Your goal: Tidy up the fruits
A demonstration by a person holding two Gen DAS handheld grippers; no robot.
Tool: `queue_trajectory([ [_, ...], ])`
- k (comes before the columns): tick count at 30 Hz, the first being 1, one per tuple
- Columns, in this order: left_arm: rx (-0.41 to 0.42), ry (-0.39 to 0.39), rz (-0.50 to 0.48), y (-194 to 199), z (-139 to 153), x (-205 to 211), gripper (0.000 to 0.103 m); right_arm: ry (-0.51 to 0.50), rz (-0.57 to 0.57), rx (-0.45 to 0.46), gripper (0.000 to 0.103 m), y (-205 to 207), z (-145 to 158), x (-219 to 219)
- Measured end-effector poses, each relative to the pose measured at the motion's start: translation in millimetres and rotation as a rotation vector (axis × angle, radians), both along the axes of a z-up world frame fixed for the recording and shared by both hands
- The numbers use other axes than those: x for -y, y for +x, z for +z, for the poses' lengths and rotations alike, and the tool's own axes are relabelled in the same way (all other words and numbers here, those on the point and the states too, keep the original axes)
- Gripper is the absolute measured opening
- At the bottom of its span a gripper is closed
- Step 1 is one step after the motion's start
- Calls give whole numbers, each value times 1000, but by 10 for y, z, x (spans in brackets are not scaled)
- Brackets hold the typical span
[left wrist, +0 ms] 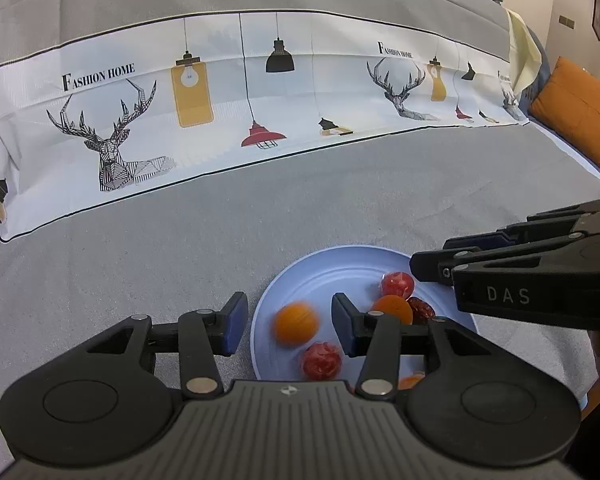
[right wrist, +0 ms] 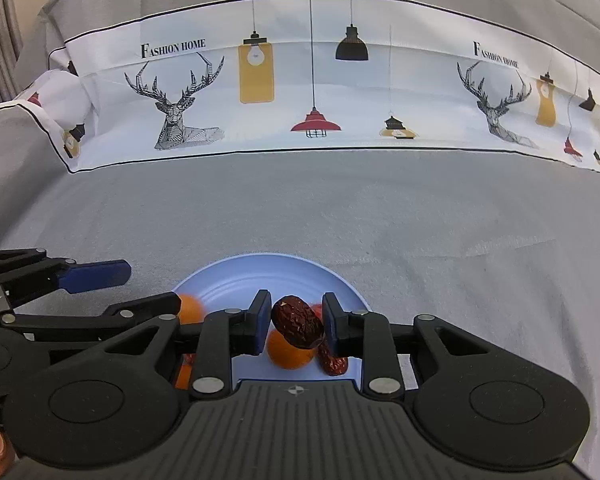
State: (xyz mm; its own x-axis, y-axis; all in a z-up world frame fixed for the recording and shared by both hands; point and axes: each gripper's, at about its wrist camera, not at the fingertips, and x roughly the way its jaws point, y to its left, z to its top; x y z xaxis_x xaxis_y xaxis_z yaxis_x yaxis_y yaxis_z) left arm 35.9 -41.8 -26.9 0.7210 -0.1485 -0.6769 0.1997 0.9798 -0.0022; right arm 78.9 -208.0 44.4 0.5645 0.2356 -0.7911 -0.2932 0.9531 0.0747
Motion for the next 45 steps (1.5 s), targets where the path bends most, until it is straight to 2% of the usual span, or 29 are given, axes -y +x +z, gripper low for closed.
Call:
queue_trajectory([
  [6, 9, -25, 48, -4, 51, -112, 51, 9, -44, 24, 44, -1, 33, 89],
  [12, -3, -66, 142, -29, 142, -351, 55, 74, -210, 72, 63, 0, 113, 430],
  [13, -2, -68, 151, -50, 167, -378, 59, 89, -236, 77, 65, -9, 126, 494],
  [15, 9, -66, 160, -121, 227, -412, 69, 108, -265, 85, 77, -35, 149, 582],
  [18, 33, -40, 141, -251, 322, -400, 83, 121, -267, 98, 90, -111, 202, 633],
  [21, 44, -3, 133, -406, 359, -331, 90, 113, -244, 120, 100, -231, 303, 609],
  [22, 40, -1, 134, -445, 360, -311, 94, 108, -242, 129, 101, -297, 345, 600],
  [26, 19, 17, 162, -656, 353, -197, 96, 96, -244, 126, 102, -559, 469, 559],
  [27, 5, 18, 177, -709, 341, -177, 103, 88, -237, 129, 102, -627, 491, 545],
  [30, -53, 4, 229, -820, 286, -162, 103, 64, -215, 147, 102, -812, 538, 519],
  [32, -96, -34, 238, -835, 252, -178, 103, 46, -206, 151, 102, -879, 544, 512],
  [45, -169, -42, 279, -715, 111, -209, 103, -32, -160, 75, 102, -779, 346, 348],
])
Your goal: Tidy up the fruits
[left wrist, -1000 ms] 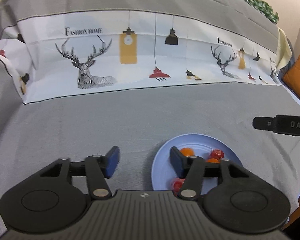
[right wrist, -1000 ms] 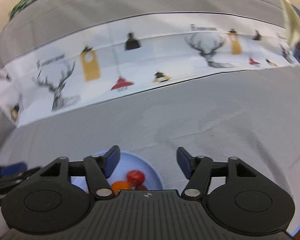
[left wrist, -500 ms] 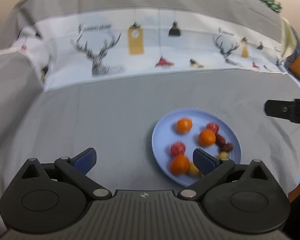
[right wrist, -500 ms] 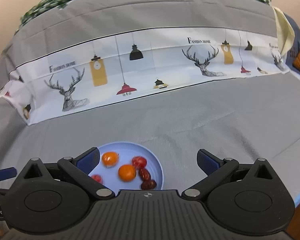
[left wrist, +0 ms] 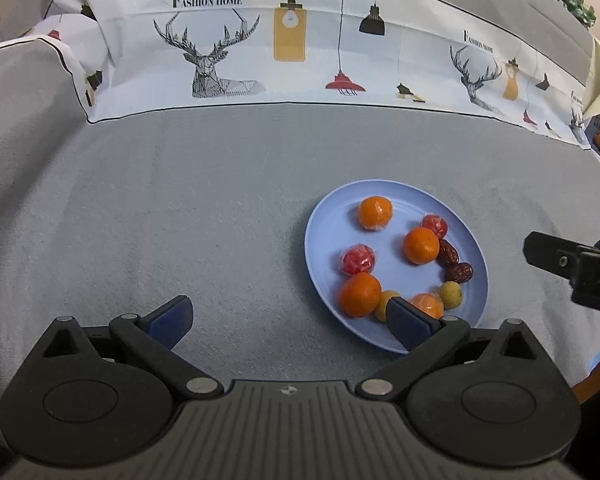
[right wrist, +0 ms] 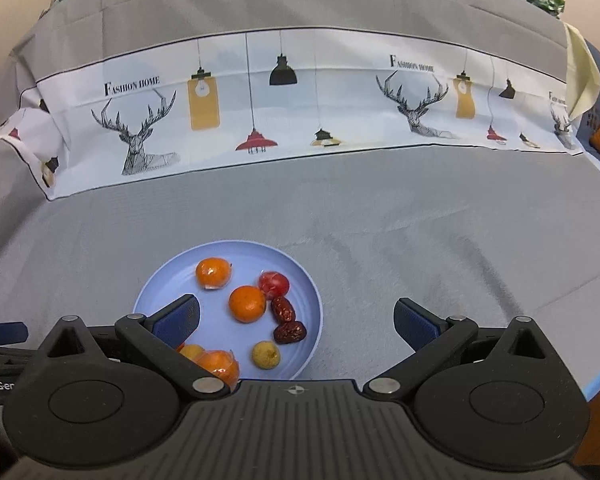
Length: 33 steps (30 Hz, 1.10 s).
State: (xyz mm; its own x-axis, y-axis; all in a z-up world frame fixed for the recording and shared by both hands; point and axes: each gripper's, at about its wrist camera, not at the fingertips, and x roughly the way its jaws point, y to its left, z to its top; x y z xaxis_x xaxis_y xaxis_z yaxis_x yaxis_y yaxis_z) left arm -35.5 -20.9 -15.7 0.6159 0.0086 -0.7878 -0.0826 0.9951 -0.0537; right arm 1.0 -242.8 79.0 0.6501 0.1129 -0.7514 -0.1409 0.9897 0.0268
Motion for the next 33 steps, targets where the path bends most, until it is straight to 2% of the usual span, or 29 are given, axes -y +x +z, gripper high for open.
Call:
queue_trajectory([
  [33, -20, -7, -19, 31, -52, 70, 103, -52, 40, -15, 102, -5, -56, -130],
])
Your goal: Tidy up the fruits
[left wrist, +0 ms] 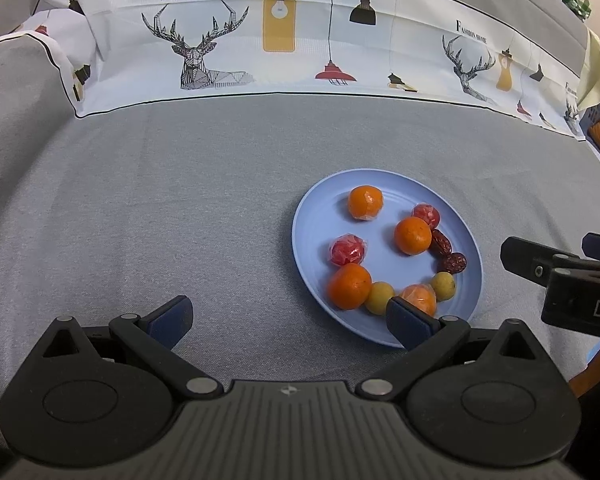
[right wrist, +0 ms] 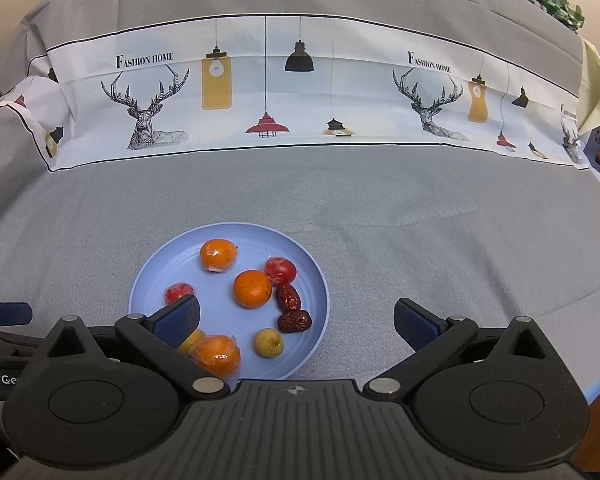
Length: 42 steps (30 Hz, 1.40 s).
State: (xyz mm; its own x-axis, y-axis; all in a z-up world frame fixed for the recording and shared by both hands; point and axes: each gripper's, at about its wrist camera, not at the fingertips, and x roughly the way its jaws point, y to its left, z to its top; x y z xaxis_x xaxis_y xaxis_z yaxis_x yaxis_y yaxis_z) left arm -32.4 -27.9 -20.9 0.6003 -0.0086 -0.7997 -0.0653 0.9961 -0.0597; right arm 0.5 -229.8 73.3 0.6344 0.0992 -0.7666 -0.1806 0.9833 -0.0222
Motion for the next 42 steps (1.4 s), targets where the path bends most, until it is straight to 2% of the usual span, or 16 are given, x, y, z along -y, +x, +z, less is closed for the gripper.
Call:
queue_trajectory([
  [42, 13, 7, -25, -7, 18, 40, 103, -6, 8, 2, 102, -1, 15, -30],
])
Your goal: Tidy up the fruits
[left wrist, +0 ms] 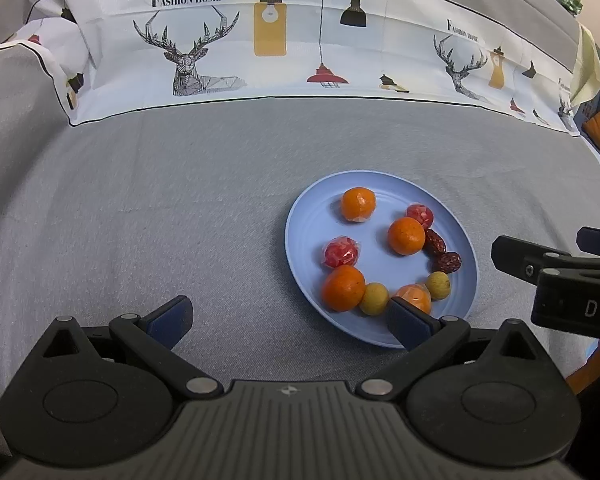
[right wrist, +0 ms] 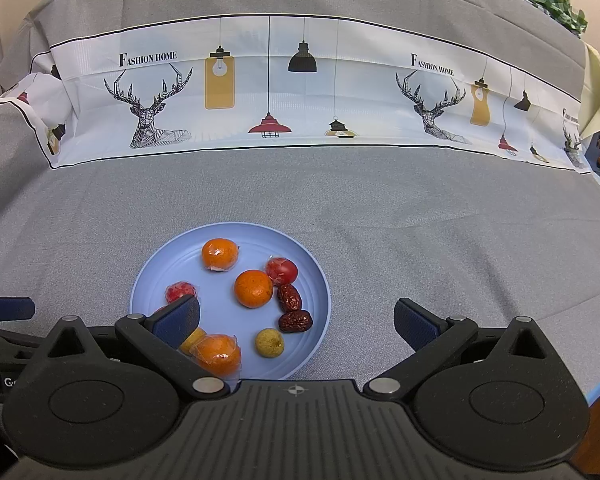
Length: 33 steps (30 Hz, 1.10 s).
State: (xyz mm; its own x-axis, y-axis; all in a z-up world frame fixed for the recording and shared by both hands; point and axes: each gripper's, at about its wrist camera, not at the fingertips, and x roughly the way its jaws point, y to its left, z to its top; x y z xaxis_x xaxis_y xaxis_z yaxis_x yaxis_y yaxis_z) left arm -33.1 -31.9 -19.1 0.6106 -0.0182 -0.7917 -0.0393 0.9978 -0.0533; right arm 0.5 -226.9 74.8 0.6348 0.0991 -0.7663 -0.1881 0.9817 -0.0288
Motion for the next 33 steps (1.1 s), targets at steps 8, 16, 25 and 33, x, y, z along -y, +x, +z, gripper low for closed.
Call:
queue_trajectory([
  [8, 7, 2, -12, -5, 2, -2, 103, -1, 3, 0, 102, 1, 2, 6],
  [16, 13, -8, -26, -8, 7, 12, 103, -1, 2, 0, 102, -2, 0, 1],
  [25, 15, -16, -33, 2, 5, 25, 103, -4, 16, -12, 102, 32, -26, 13],
  [33, 14, -14, -26, 32, 11, 26, 103, -1, 11, -20, 102, 84, -32, 45],
])
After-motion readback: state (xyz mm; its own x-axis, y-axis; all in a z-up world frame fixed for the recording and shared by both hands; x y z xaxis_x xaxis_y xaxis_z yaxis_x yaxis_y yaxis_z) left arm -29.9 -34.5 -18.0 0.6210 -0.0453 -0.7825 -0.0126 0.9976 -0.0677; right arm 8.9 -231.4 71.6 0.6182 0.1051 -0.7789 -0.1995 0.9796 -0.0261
